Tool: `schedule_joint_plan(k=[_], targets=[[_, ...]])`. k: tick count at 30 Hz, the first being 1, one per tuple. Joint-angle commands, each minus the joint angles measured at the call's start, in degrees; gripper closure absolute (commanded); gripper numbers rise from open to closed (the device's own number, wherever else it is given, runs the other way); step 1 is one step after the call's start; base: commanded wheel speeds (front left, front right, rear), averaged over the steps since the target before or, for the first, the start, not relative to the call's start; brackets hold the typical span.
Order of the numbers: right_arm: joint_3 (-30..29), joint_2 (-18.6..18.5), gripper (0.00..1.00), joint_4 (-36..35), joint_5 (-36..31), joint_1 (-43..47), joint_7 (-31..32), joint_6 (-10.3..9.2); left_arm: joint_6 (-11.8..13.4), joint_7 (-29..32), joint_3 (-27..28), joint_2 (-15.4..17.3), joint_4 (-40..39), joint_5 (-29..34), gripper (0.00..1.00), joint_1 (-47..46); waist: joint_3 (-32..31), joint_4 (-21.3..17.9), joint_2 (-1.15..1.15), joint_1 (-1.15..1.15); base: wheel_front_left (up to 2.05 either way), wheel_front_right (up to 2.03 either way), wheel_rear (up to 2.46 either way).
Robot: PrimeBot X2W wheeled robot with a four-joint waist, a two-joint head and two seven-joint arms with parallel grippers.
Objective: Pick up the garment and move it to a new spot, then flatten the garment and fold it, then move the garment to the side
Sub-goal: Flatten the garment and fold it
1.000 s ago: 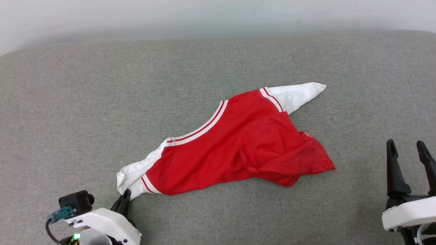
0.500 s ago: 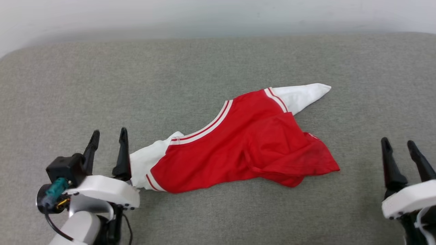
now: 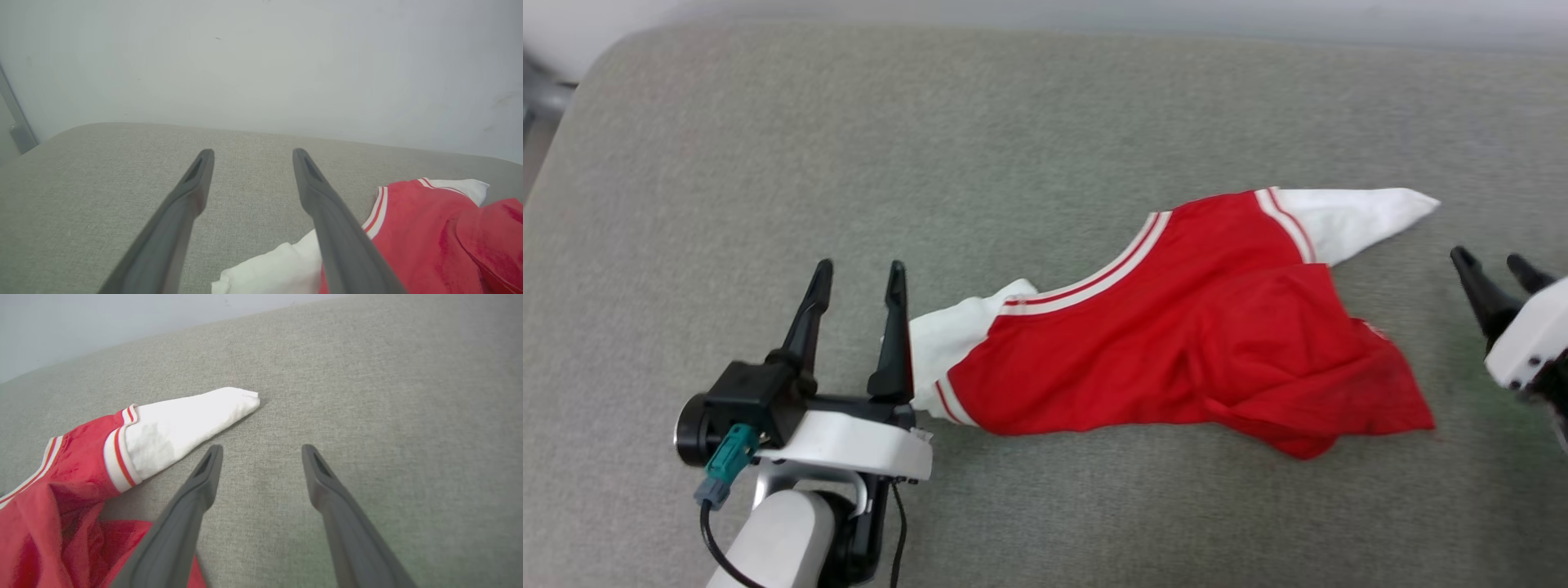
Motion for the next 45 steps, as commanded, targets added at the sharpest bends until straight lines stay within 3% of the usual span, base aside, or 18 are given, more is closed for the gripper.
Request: schedule_joint_plan(k=[1, 9, 13, 17, 18, 19, 20, 25, 33, 38, 45], targets=[[0.9, -1.4, 0.0, 1.3, 0.7, -2.6, 1.4, -0.04, -0.8, -0.1, 0.1, -0.8, 0.0, 0.8, 0.0, -1.2, 2.4, 2.7, 0.0, 0.0, 0.0, 0.0, 0.0], [6.5, -7.1, 0.0, 9.2, 3.3, -13.3, 8.9, -0.04, -5.7, -0.1, 1.8, -6.6, 1.7, 4.3, 0.0, -3.8, 6.5, 7.4, 0.0, 0.0, 0.0, 0.0, 0.0], [9.7, -8.6, 0.0, 12.6, 3.2, -16.3, 12.2, -0.04, -7.5, -0.1, 3.4, -8.8, 2.2, 5.7, 0.0, -4.2, 8.1, 8.5, 0.0, 0.0, 0.0, 0.0, 0.0], [13.4, -8.6, 0.0, 17.2, 3.2, -15.7, 19.4, -0.04, -9.1, -0.1, 5.1, -10.2, 3.1, 6.8, 0.0, -4.1, 9.0, 9.1, 0.0, 0.0, 0.0, 0.0, 0.0], [14.5, -8.5, 0.23, 18.4, 3.4, -15.2, 21.6, -0.03, -9.5, -0.1, 5.5, -10.4, 3.3, 7.2, 0.0, -4.1, 9.1, 9.2, 0.0, 0.0, 0.0, 0.0, 0.0], [15.1, -8.4, 0.8, 19.1, 3.6, -14.6, 23.1, -0.02, -9.8, -0.1, 5.9, -10.6, 3.5, 7.3, 0.0, -4.0, 9.2, 9.2, 0.0, 0.0, 0.0, 0.0, 0.0], [15.6, -8.2, 1.0, 19.6, 4.1, -14.2, 24.7, -0.02, -10.0, -0.1, 6.4, -10.9, 3.6, 7.5, 0.0, -3.9, 9.2, 9.2, 0.0, 0.0, 0.0, 0.0, 0.0], [16.7, -8.9, 1.0, 19.2, 4.9, -14.1, 28.2, -0.02, -11.2, -0.1, 8.3, -12.0, 4.7, 8.3, 0.0, -3.4, 8.4, 8.9, 0.0, 0.0, 0.0, 0.0, 0.0], [10.8, -12.7, 1.0, 9.8, 3.5, -17.3, 16.8, -0.07, -12.5, -0.1, 11.3, -12.2, 8.9, 7.9, 0.0, -1.9, 4.4, 7.3, 0.0, 0.0, 0.0, 0.0, 0.0], [5.6, -12.0, 1.0, 3.1, 2.5, -11.3, 12.3, -0.06, -13.2, 1.5, 12.7, -10.5, 12.2, 6.4, 0.0, -1.6, 1.3, 5.0, 0.0, 0.0, 0.0, 0.0, 0.0], [-3.0, -7.7, 1.0, -6.7, -0.1, 1.5, 10.9, -0.05, -14.7, 10.9, 14.3, -6.2, 13.8, 3.2, 0.0, -2.2, -1.8, 1.2, 0.0, 0.0, 0.0, 0.0, 0.0]])
